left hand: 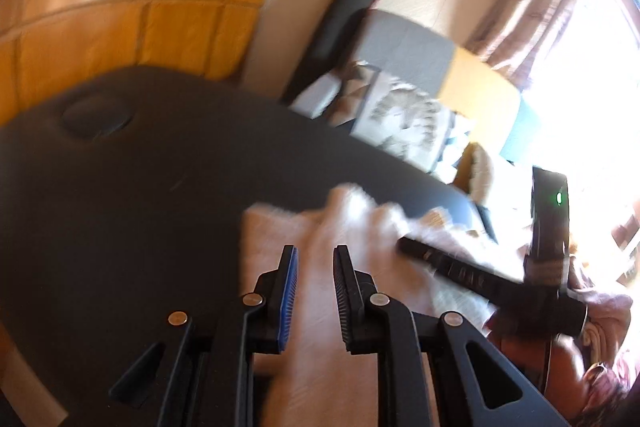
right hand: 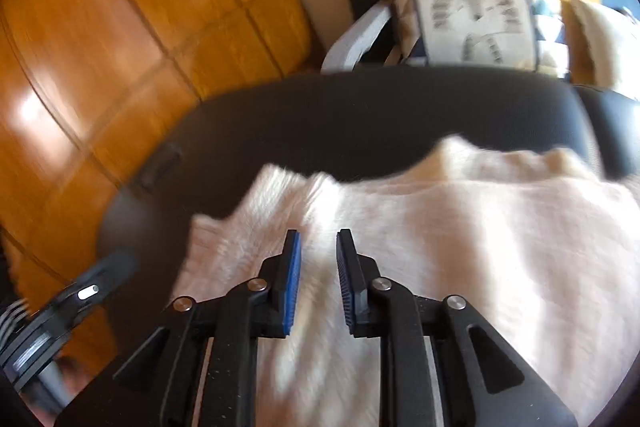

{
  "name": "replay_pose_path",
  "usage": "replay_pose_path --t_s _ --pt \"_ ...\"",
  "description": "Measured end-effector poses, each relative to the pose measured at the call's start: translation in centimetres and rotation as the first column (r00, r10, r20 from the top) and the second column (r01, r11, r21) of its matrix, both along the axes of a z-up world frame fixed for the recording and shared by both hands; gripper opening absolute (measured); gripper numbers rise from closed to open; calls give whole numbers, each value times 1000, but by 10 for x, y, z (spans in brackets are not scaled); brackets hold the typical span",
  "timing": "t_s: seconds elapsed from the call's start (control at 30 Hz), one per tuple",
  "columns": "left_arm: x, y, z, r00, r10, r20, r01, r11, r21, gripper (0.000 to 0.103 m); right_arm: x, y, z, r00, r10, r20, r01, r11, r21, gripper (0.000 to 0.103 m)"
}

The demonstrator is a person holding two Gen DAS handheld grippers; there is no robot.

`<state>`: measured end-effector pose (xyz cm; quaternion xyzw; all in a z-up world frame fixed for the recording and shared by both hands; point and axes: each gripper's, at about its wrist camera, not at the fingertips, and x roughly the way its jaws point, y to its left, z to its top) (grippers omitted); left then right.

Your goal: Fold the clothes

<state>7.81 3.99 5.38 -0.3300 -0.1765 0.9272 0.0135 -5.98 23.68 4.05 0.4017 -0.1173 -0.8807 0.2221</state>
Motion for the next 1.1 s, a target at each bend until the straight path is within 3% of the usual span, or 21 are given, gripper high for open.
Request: replay_pose_path --t_s 0.13,0.27,0.4,0.57,0.6,0.63,0.73,0.9,1.0,1.1 --pt "-49 44 10 988 -133 77 139 987 -81 18 25 66 21 987 -148 -61 151 987 52 47" --pt "-96 86 -5 967 -176 185 207 964 -164 18 19 117 18 984 -180 -8 180 973 148 47" --pt "-123 107 -29 947 -85 309 177 942 -285 18 1 127 13 991 -121 50 106 967 230 48" --pt "-127 109 -50 953 -38 301 132 946 -297 18 -9 112 7 995 -81 53 61 954 294 52" --pt "-127 109 -52 955 -36 294 127 947 -296 18 -10 111 5 995 -86 54 67 953 297 45" --pt "-128 107 -54 956 -33 290 121 949 -292 18 -10 112 5 994 -99 48 81 954 287 30" --pt "-130 102 -54 955 -24 296 104 960 -259 18 -13 113 4 990 -136 30 124 958 259 8" --pt "-126 97 -43 972 -21 234 61 984 -166 18 -23 118 1 980 -199 6 193 956 223 6" --pt "-120 100 -41 977 -53 208 86 985 -151 18 -27 119 -14 979 -202 19 193 957 215 7" --pt "-109 102 -40 975 -93 202 123 982 -143 18 -24 129 -21 975 -221 7 218 966 140 8"
